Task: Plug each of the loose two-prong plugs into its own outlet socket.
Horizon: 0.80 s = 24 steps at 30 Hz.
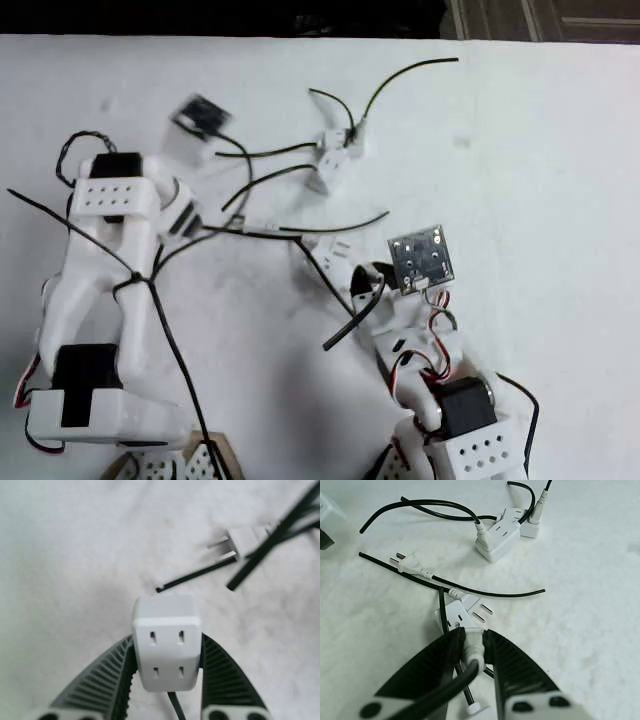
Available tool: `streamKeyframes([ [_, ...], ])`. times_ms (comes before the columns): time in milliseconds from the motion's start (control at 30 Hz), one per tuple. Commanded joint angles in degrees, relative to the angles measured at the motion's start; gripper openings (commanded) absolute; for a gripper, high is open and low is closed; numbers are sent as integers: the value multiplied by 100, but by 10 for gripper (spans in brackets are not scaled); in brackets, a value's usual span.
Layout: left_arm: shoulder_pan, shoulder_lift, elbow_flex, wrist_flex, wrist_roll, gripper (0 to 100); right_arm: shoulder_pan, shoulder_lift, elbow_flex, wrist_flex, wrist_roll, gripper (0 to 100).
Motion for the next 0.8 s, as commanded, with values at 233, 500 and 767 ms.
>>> streamKeyframes([
  [233, 716, -57, 633, 1020, -1881, 24, 66, -75, -44, -22, 18, 17],
  [500, 1552, -48, 1829, -114, -281, 66, 66, -75, -44, -22, 18, 17],
  [767, 1648, -66, 1530, 369, 862, 225, 57, -75, -44, -22, 18, 17],
])
